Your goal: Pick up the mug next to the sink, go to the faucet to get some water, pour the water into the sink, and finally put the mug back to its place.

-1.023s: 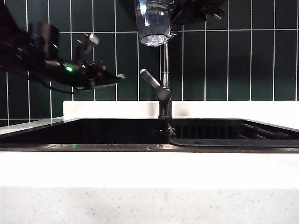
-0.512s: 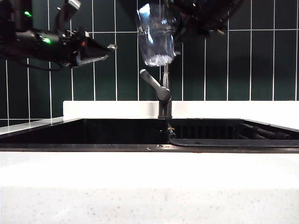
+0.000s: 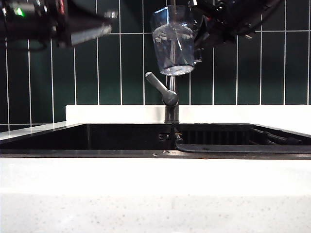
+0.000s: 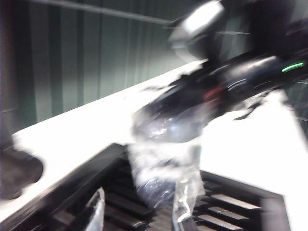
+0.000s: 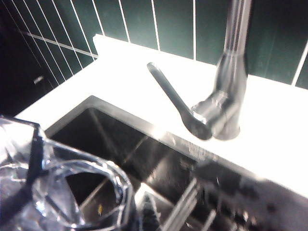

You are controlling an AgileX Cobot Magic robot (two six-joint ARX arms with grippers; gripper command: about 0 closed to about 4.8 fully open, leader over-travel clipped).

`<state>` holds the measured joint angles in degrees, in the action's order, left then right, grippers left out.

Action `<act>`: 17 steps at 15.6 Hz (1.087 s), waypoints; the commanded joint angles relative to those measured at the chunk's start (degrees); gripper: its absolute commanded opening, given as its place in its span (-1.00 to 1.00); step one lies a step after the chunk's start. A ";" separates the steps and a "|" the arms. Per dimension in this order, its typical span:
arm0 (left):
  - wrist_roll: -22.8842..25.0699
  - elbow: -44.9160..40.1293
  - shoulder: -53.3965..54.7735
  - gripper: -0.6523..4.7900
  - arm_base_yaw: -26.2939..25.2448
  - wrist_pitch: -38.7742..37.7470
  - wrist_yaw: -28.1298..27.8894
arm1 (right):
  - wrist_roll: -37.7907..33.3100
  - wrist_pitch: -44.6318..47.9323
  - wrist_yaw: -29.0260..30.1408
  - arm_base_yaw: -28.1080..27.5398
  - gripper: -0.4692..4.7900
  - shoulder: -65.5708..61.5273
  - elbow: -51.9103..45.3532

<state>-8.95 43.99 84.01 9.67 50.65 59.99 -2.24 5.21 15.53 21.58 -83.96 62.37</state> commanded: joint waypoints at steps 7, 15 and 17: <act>-6.27 -2.45 -7.69 -0.11 0.00 -1.36 7.37 | 7.04 -2.49 -6.86 -0.42 -0.83 6.67 -6.58; -7.63 -2.45 -7.67 -0.11 1.18 -2.34 8.63 | 18.91 -9.64 -15.80 -0.39 -0.83 7.08 -6.67; -7.58 -2.45 -7.65 -0.11 1.29 -3.30 8.68 | 21.70 -11.41 -16.33 -0.39 -0.83 7.74 -6.49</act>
<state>-16.43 41.52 76.55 11.05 47.62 68.36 18.33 -7.55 -0.47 21.17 -77.34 55.27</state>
